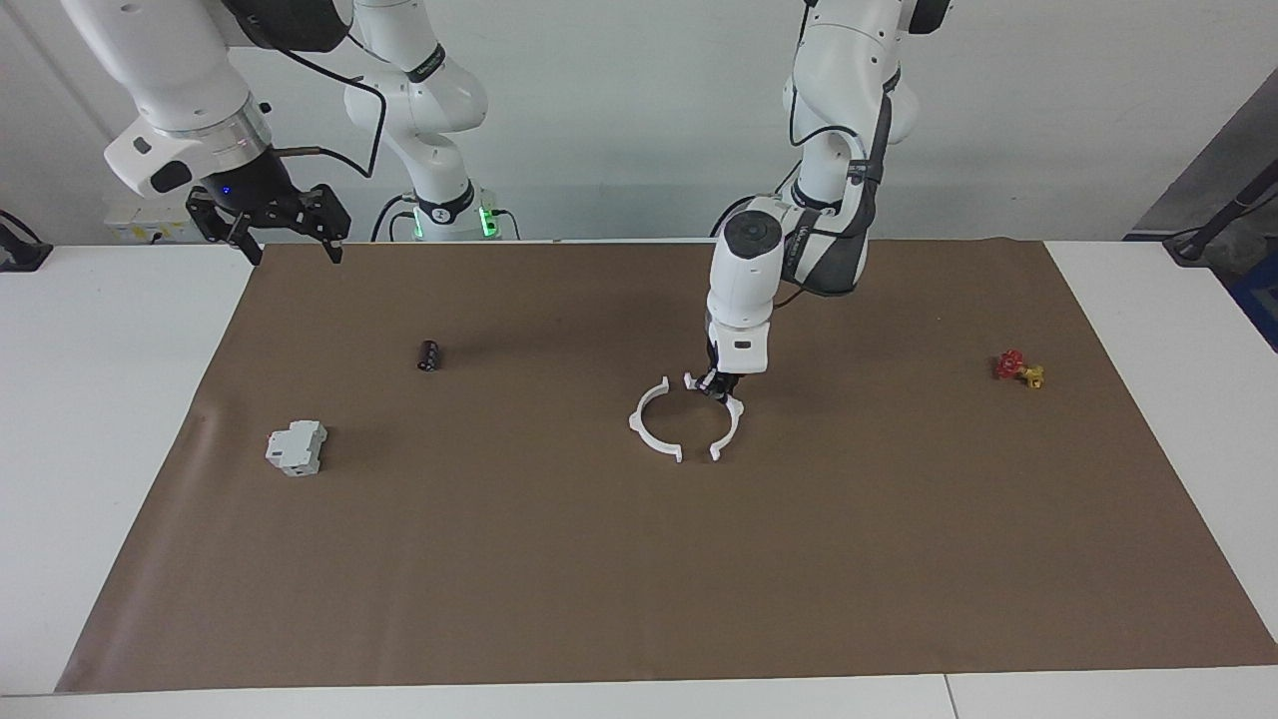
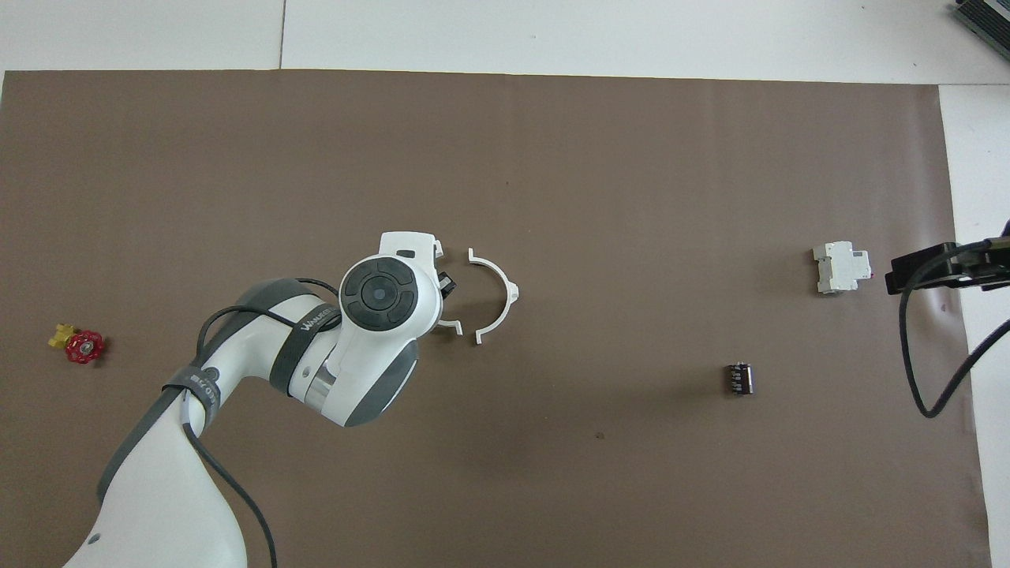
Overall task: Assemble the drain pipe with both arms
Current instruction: 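Carry the clamp half with the left gripper onto the placed half, then press the held clamp half against the other half with the left gripper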
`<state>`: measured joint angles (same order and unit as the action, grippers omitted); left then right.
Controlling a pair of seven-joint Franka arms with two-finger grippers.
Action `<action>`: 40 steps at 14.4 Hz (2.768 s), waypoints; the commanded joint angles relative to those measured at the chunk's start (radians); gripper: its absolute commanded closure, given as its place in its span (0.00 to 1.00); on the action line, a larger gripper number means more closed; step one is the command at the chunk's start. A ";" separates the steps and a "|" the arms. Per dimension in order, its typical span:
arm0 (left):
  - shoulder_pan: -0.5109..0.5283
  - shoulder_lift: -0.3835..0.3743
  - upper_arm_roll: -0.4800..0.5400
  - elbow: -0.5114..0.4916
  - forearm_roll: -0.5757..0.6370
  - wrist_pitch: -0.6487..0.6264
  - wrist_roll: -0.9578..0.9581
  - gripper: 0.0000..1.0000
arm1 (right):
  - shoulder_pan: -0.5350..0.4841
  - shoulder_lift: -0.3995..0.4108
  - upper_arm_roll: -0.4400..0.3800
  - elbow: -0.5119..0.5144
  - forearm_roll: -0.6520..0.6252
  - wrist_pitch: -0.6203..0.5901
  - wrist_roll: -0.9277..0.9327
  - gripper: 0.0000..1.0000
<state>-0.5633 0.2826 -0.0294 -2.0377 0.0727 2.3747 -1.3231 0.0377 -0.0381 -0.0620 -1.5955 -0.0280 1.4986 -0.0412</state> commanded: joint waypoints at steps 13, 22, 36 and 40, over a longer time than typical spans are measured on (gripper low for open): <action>-0.055 0.018 0.017 0.011 0.033 0.028 -0.062 1.00 | -0.009 0.007 0.005 0.009 0.005 0.009 -0.022 0.00; -0.059 0.017 0.016 0.002 0.035 0.026 -0.048 1.00 | -0.009 0.007 0.005 0.009 0.006 0.011 -0.022 0.00; -0.078 0.012 0.016 -0.013 0.035 0.028 -0.048 1.00 | -0.009 0.007 0.005 0.009 0.007 0.011 -0.022 0.00; -0.078 0.012 0.016 -0.013 0.036 0.028 -0.048 1.00 | -0.009 0.007 0.005 0.009 0.005 0.011 -0.022 0.00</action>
<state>-0.6254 0.2986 -0.0277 -2.0382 0.0913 2.3864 -1.3649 0.0377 -0.0381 -0.0619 -1.5955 -0.0280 1.4987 -0.0412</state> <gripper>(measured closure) 0.930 0.000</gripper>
